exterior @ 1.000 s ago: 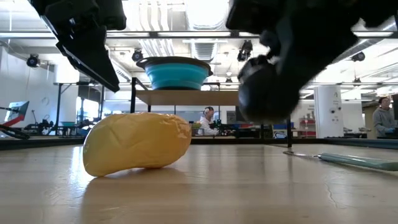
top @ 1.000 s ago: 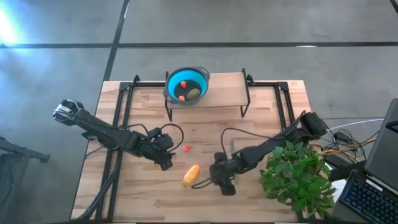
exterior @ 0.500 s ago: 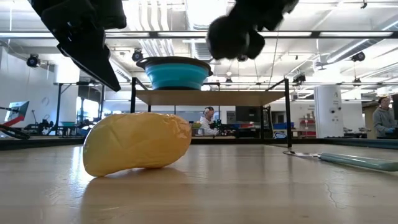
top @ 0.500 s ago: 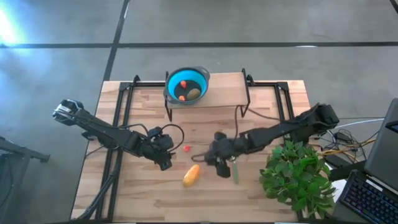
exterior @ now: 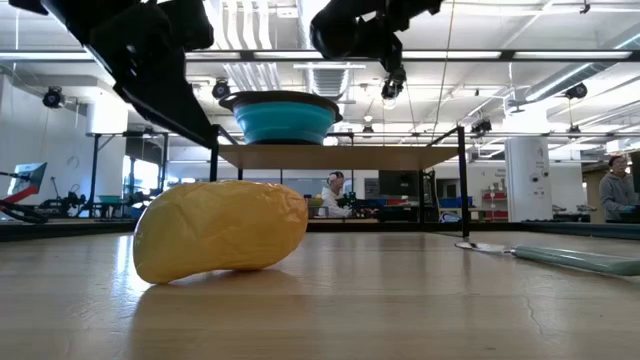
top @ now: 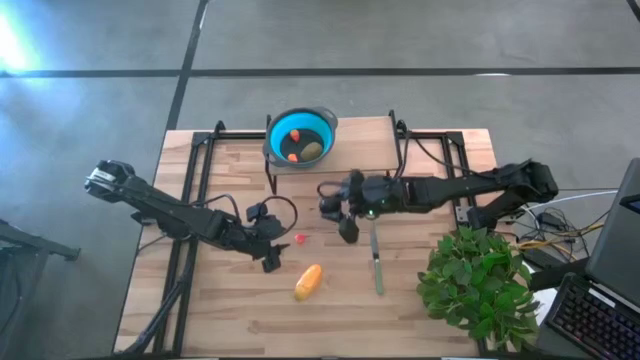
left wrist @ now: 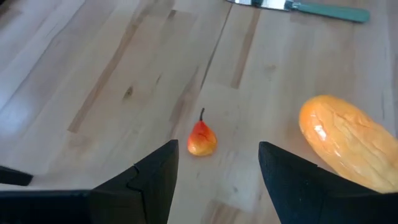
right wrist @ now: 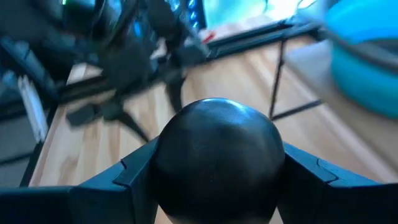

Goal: Pick & Place Fruit
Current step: Put the purple plum in the blue strainer bowl on the shelf

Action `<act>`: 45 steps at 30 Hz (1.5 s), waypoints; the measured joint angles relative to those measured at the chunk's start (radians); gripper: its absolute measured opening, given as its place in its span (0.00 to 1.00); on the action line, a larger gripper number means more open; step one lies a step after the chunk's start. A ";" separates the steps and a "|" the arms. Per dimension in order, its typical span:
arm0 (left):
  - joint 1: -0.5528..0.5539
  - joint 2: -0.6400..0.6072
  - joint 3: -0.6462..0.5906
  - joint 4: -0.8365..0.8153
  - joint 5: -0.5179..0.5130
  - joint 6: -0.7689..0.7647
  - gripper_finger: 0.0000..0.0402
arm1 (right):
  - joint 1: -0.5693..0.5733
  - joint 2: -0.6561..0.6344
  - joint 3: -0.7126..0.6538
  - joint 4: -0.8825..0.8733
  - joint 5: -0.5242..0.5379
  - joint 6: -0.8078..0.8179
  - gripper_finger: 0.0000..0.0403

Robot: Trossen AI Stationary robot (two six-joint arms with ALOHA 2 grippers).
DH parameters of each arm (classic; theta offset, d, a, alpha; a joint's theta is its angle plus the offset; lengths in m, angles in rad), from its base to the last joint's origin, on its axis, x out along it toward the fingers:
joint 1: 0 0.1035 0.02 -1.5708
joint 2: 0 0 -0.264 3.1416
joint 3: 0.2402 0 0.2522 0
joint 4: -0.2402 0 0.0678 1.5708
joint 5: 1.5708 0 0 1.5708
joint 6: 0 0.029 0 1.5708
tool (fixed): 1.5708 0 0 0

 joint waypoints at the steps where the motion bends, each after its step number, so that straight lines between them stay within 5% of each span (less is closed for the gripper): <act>1: 0.003 0.000 -0.007 0.014 -0.002 0.003 0.57 | -0.014 -0.001 0.000 0.016 0.000 0.009 0.59; 22: 0.017 0.002 -0.037 0.037 -0.007 0.001 0.57 | -0.300 0.189 0.298 0.036 -0.003 -0.003 0.60; 45: 0.017 0.003 -0.037 0.037 -0.007 -0.006 0.57 | -0.348 0.299 0.347 -0.091 -0.006 -0.033 0.59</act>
